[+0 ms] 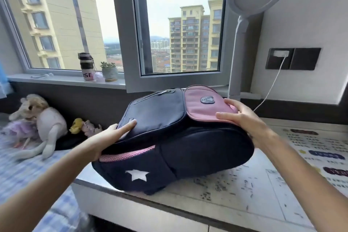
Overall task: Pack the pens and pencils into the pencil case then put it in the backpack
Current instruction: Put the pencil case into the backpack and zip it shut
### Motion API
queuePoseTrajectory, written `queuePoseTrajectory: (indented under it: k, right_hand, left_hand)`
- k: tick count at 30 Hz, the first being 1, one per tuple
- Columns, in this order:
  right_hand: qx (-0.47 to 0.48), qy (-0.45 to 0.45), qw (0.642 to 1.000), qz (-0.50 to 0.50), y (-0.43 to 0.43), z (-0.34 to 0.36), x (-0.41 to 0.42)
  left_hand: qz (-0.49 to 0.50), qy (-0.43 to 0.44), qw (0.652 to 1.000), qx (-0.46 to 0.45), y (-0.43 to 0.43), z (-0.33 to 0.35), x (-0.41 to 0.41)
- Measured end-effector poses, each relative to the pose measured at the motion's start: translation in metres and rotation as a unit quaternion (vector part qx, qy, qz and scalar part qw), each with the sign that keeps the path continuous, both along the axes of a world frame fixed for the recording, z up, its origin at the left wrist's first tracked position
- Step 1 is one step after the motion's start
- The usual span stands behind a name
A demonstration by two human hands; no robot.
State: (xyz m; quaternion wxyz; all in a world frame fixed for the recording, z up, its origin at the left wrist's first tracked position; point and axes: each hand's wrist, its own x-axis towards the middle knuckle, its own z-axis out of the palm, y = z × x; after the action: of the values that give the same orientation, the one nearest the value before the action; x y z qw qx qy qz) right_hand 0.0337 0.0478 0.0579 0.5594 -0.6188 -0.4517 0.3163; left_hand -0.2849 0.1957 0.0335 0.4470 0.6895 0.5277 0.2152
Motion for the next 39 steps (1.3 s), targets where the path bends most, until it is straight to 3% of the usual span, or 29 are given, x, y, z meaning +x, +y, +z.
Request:
queuePoseTrajectory:
  k: [4, 8, 14, 17, 19, 22, 24, 26, 28, 29, 31, 32, 34, 37, 39]
  right_hand:
    - [-0.009, -0.134, 0.988, 0.078, 0.053, 0.054, -0.012]
    - [0.000, -0.230, 0.963, 0.139, 0.109, 0.106, -0.037]
    - [-0.011, -0.390, 0.905, 0.170, 0.170, 0.162, -0.088]
    - [0.003, -0.457, 0.878, 0.143, 0.197, 0.163, -0.104]
    - [0.019, -0.534, 0.841, 0.085, 0.212, 0.152, -0.100]
    - [-0.008, -0.689, 0.724, -0.011, 0.223, 0.124, -0.080]
    - [0.041, -0.704, 0.705, -0.075, 0.224, 0.106, -0.070]
    - [0.132, -0.663, 0.723, -0.146, 0.221, 0.098, -0.066]
    - [0.178, -0.595, 0.753, -0.216, 0.211, 0.091, -0.067]
    - [0.196, -0.547, 0.777, -0.240, 0.202, 0.085, -0.067]
    - [0.223, -0.439, 0.833, -0.251, 0.176, 0.066, -0.070]
    - [0.222, -0.398, 0.857, -0.241, 0.162, 0.053, -0.072]
    - [0.209, -0.362, 0.883, -0.216, 0.139, 0.026, -0.078]
    - [0.134, -0.342, 0.913, -0.179, 0.117, 0.002, -0.084]
    - [0.069, -0.249, 0.960, -0.105, 0.112, -0.013, -0.081]
  left_hand:
    - [0.045, -0.165, 0.985, -0.033, -0.017, -0.007, -0.023]
    - [0.102, -0.310, 0.941, -0.090, -0.016, -0.023, -0.033]
    - [0.205, -0.436, 0.876, -0.018, -0.024, -0.063, 0.024]
    - [0.262, -0.421, 0.866, -0.064, -0.024, -0.063, 0.064]
    - [0.282, -0.376, 0.877, -0.103, -0.022, -0.062, 0.085]
    - [0.209, -0.355, 0.894, -0.177, -0.013, -0.058, 0.090]
    - [0.128, -0.278, 0.931, -0.199, -0.009, -0.056, 0.075]
    - [0.056, -0.132, 0.983, -0.118, -0.009, -0.052, 0.055]
    - [0.070, 0.022, 0.993, 0.095, -0.001, -0.043, 0.031]
    - [0.122, 0.072, 0.966, 0.216, 0.008, -0.035, 0.019]
    - [0.245, 0.084, 0.899, 0.354, 0.032, -0.023, -0.004]
    - [0.290, 0.071, 0.873, 0.385, 0.044, -0.018, -0.012]
    - [0.328, 0.052, 0.859, 0.389, 0.057, -0.012, -0.019]
    - [0.299, 0.040, 0.882, 0.363, 0.068, -0.004, -0.019]
    - [0.247, -0.021, 0.928, 0.280, 0.077, 0.000, -0.025]
